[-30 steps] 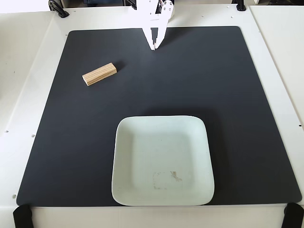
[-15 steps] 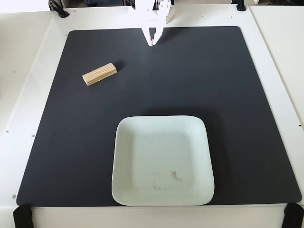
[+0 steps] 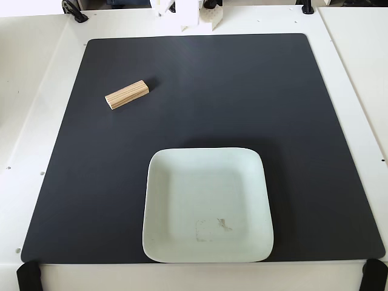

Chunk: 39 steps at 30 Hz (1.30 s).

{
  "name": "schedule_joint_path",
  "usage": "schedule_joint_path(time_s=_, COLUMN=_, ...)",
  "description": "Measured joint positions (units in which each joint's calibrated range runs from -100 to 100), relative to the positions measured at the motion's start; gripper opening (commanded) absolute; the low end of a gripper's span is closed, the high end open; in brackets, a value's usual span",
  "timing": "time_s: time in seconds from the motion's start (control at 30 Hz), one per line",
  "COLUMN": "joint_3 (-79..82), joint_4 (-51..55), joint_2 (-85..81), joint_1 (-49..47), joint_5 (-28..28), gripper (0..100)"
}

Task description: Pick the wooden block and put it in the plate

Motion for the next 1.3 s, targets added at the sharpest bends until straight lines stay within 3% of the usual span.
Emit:
schedule_joint_path(time_s=0.2, joint_3=-17.0, joint_4=-0.2, joint_2=23.7, joint_1=9.8, joint_5=-4.2, gripper=1)
schedule_joint_path(time_s=0.4, joint_3=-21.9, joint_4=-0.5, joint_2=37.7, joint_1=10.4, joint_5=-2.4, gripper=4)
schedule_joint_path(time_s=0.67, joint_3=-19.0, joint_4=-11.1, joint_2=41.9, joint_1=11.2, joint_5=-1.8, gripper=25)
schedule_joint_path(time_s=0.87, joint_3=-15.1, joint_4=-16.1, joint_2=42.0, joint_1=11.2, joint_5=-1.7, gripper=26)
schedule_joint_path(time_s=1.3, joint_3=-11.3, joint_4=-16.3, joint_2=41.9, joint_1=13.0, joint_5=-1.7, gripper=26)
